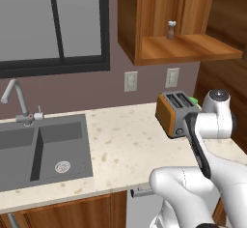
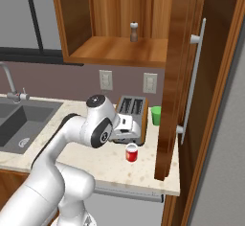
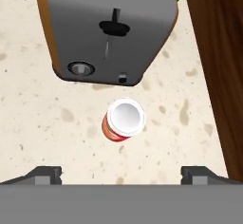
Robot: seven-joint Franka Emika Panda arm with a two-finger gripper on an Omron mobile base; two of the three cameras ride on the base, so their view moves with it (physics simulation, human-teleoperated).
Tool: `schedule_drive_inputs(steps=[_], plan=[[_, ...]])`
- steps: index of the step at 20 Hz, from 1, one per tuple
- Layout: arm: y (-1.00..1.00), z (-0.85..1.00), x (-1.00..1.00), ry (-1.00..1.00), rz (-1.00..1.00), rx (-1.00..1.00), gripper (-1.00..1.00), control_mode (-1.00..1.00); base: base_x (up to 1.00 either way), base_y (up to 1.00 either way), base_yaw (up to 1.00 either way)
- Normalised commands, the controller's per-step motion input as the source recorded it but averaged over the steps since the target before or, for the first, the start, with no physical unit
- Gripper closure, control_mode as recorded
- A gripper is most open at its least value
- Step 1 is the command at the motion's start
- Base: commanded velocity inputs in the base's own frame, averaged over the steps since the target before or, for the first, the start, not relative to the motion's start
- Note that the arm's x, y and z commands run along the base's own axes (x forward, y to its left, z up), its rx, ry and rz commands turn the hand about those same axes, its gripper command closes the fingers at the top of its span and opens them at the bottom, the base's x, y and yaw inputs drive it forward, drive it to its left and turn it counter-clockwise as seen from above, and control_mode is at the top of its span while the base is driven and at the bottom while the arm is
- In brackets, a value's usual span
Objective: Pick the yogurt and canned food from the counter and place them in the cabinets closest to them.
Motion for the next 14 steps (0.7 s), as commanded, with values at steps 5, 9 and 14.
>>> schedule_drive_inputs(steps=[5, 9, 14], plan=[[-0.02, -0.21, 0.13, -0.01, 0.00, 0.00, -1.00, -1.00, 0.00, 0.00, 0.00], [-0.03, -0.18, 0.17, -0.01, 0.00, 0.00, -1.00, -1.00, 0.00, 0.00, 0.00], [-0.07, -0.20, 0.16, 0.00, 0.00, 0.00, -1.00, -1.00, 0.00, 0.00, 0.00]])
